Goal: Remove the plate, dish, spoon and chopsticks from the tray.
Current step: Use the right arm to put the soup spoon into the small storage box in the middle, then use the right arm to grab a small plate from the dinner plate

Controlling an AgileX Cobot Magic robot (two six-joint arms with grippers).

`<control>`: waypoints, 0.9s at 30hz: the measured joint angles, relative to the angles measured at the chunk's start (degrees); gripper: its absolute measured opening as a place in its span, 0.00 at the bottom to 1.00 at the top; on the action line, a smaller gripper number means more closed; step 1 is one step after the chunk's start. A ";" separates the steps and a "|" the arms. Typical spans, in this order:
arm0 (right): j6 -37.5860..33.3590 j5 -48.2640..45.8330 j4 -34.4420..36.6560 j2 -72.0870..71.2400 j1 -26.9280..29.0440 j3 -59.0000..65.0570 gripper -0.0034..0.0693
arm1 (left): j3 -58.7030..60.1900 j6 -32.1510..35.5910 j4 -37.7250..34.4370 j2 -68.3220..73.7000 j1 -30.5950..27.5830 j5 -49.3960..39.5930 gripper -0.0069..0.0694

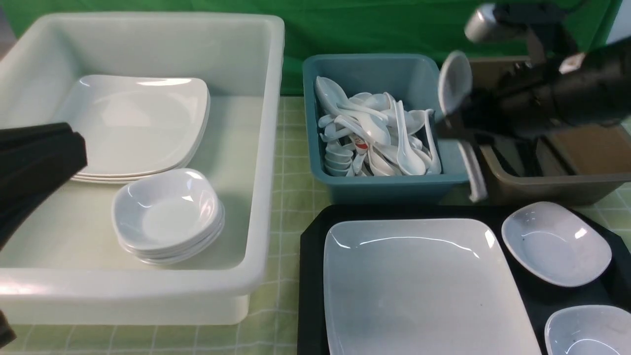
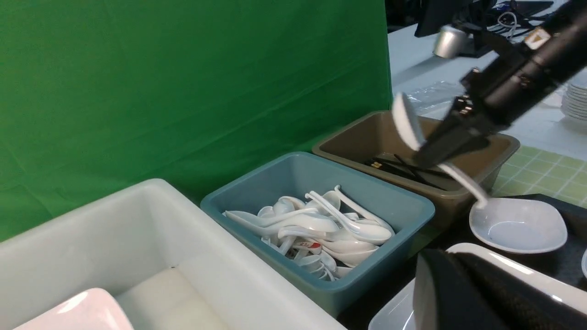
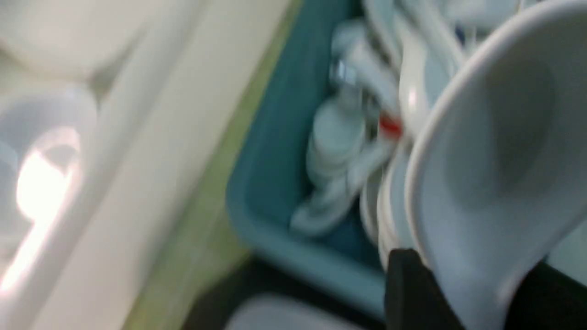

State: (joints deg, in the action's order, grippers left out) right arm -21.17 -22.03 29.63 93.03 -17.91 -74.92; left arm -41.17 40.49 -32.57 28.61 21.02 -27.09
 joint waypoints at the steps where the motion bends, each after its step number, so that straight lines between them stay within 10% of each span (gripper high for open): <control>1: -0.10 3.98 1.01 2.63 0.00 -1.57 0.39 | 0.00 0.00 0.00 0.00 0.00 0.00 0.12; 13: 1.09 1.04 -0.13 22.43 1.90 -16.10 0.66 | 0.00 0.00 2.21 0.00 0.00 -0.78 0.12; 27: 21.76 -44.45 -42.11 -7.03 -11.32 2.78 0.54 | 0.00 0.00 4.68 0.00 0.00 -2.35 0.12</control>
State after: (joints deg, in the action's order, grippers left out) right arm 0.58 -66.48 -12.47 86.01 -29.23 -72.14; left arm -41.17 40.49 -27.89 28.61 21.02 -29.45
